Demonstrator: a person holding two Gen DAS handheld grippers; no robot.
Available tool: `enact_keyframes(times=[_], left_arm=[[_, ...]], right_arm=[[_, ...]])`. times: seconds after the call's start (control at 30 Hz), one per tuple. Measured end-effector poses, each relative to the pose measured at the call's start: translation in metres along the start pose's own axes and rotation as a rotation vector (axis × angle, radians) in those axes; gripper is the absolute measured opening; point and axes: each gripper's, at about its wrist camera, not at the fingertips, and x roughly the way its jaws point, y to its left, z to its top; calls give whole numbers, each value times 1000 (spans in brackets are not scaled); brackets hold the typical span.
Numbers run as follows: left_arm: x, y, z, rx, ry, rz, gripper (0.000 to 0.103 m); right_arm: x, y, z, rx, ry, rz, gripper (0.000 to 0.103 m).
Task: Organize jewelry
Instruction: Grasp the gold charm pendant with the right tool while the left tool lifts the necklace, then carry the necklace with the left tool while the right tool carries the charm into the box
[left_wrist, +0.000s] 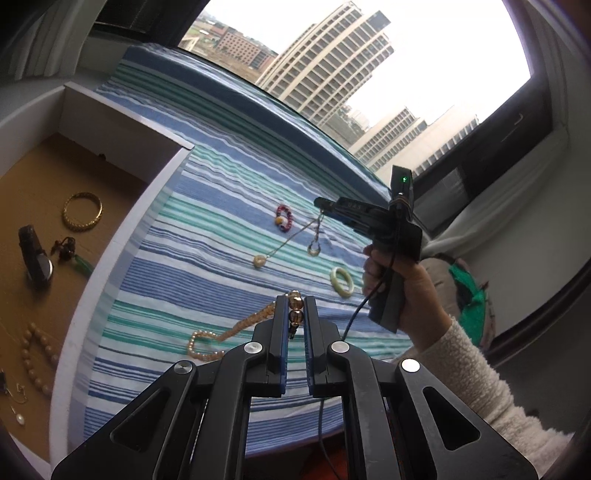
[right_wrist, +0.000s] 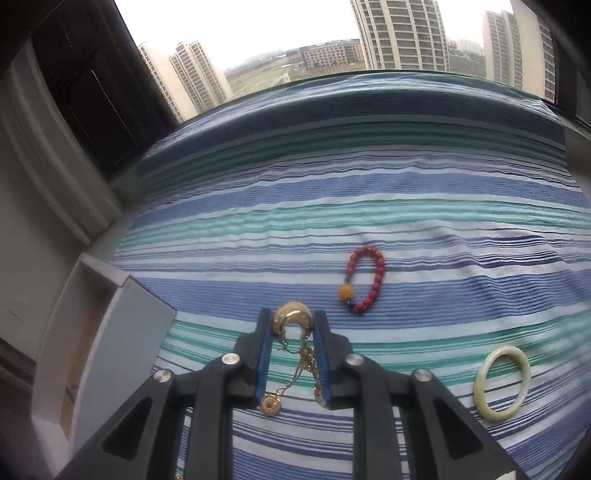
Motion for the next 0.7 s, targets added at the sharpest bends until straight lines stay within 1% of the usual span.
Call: enact_keyframes(times=[0.13,0.27,0.37,0.43,0.53,0.7], left_arm=[[-26,-15,9,-13,-34,-45,5],[-69,-28,23,-26,-116,-74,5],[-104,-29,33,-46,-173,-82,5],[-126,-28,37,-49,-207,-68,5],[-151,-23,37,-39,-245,-20,5],[-175,4,41,-62,-284,70,5]], right_arm=[[-40,22,3,-64,-25,64,22],[-72,55,6,-148,-46,122,22],[-97,86,11,-196,-81,177,22],[-112,109,15,-228,-98,220,22],[-127,147,18,-277,-108,287,22],[-139,207,9,-350,-97,405,22]])
